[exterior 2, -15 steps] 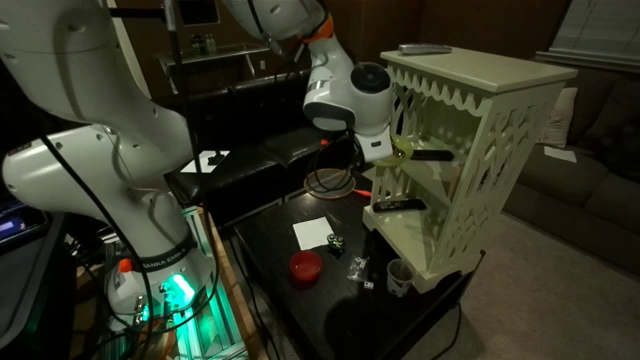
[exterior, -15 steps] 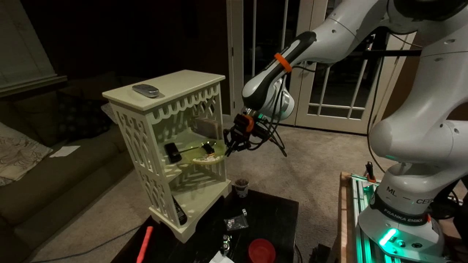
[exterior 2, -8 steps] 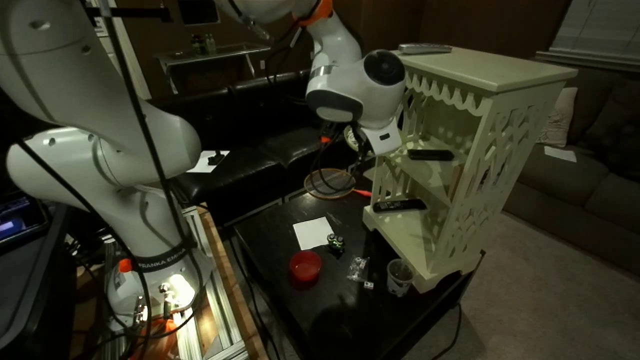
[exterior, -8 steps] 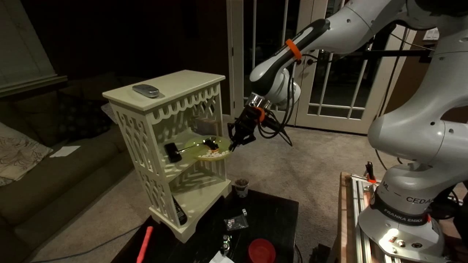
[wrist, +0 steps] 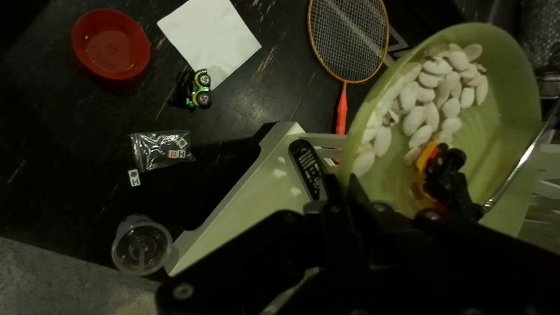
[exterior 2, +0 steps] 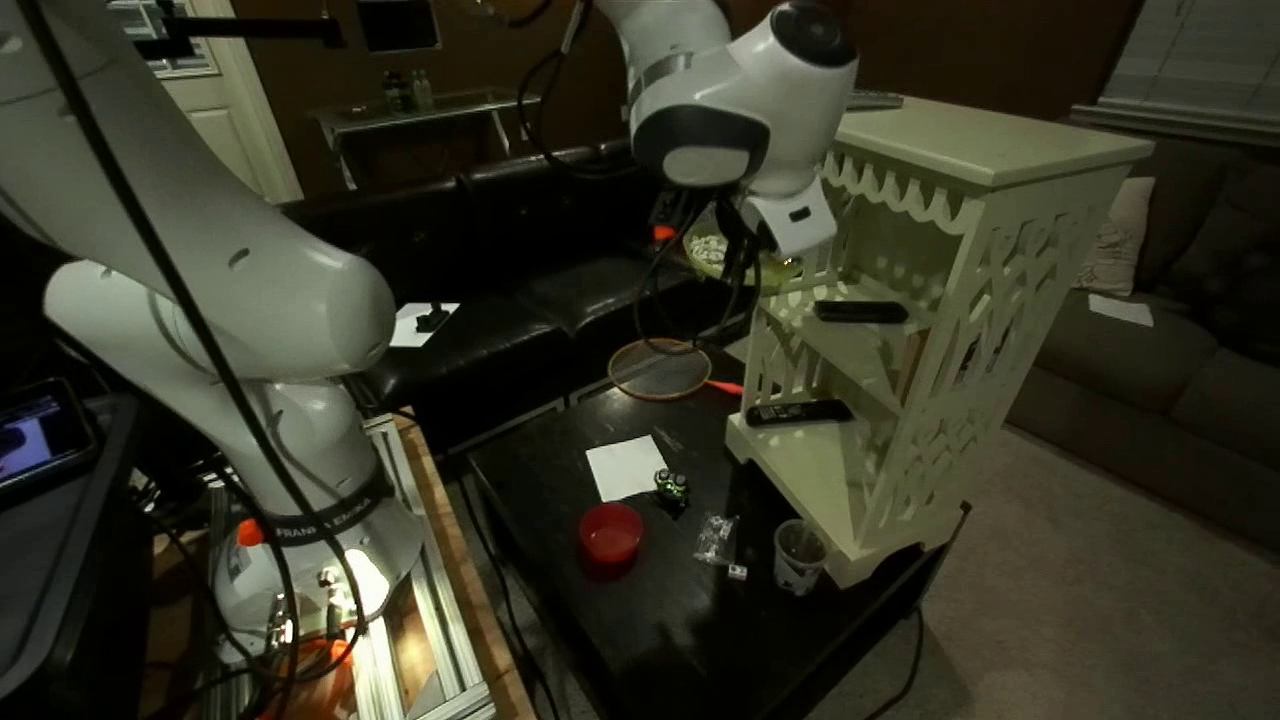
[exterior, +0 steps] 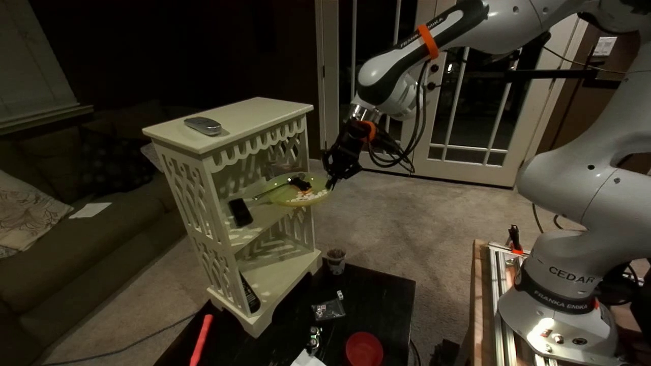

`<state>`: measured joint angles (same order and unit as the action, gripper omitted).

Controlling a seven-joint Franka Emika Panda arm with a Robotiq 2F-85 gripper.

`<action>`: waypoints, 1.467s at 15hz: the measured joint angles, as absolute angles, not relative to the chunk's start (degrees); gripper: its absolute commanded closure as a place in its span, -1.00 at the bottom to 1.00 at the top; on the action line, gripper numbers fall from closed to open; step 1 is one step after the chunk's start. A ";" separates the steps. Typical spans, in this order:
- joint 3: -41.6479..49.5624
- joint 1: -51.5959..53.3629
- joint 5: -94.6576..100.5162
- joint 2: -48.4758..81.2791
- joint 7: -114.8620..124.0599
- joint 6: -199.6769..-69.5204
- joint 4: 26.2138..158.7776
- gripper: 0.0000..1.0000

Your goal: Put the plate on the top part of the shelf

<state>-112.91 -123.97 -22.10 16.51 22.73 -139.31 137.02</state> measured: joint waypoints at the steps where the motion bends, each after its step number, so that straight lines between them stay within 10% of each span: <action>1: -114.99 -126.49 -19.38 16.52 25.00 -137.89 136.11 0.98; 22: -108.61 -124.20 -7.10 26.73 25.78 -119.13 129.52 0.98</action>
<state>-108.61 -124.20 -7.10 26.73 25.78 -119.13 129.52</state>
